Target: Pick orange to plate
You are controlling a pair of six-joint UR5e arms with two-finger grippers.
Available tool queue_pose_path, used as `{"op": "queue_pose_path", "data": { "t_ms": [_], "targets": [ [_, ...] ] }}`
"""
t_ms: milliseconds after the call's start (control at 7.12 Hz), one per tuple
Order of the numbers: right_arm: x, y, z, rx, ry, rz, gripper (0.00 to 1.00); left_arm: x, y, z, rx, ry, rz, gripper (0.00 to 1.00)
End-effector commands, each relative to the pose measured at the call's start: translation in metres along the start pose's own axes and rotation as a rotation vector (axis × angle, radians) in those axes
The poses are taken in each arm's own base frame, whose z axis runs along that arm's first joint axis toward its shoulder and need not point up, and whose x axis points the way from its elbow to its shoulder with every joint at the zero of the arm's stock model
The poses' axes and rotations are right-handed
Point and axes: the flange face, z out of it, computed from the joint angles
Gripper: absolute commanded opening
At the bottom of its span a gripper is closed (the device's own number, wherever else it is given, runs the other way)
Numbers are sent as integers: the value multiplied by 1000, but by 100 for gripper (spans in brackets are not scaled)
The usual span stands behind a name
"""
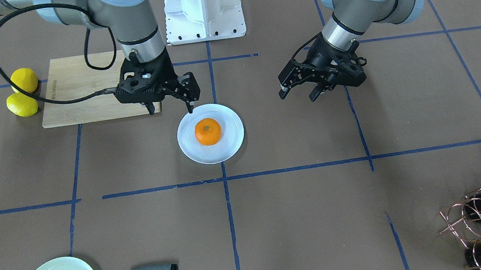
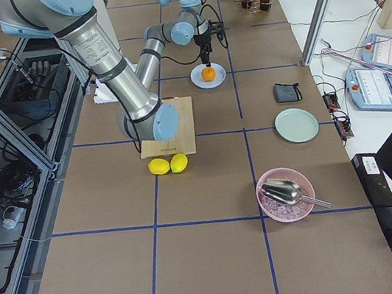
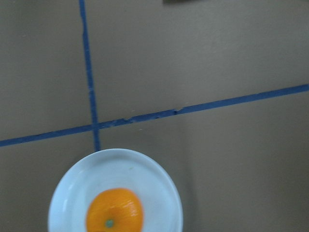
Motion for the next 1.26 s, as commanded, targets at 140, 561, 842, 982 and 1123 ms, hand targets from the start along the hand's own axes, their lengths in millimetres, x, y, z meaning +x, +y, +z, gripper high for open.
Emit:
{"op": "queue_pose_path", "data": {
  "t_ms": [140,561,842,982,1123],
  "targets": [
    [172,-90,-9,-61,104,-229,100,-125,-31,-55,60,-167,258,100],
    [332,-162,-49,-122,142,-356,100,-266,-92,-184,41,-315,501,100],
    [434,-206,-66,-185,120,-408,100,-342,-123,-284,-47,-433,513,100],
    [502,-222,-66,-216,92,-414,100,-368,-119,-315,-106,-396,442,100],
    [550,-222,-69,-227,59,-392,100,-376,-108,-313,-162,-321,345,100]
  ]
}}
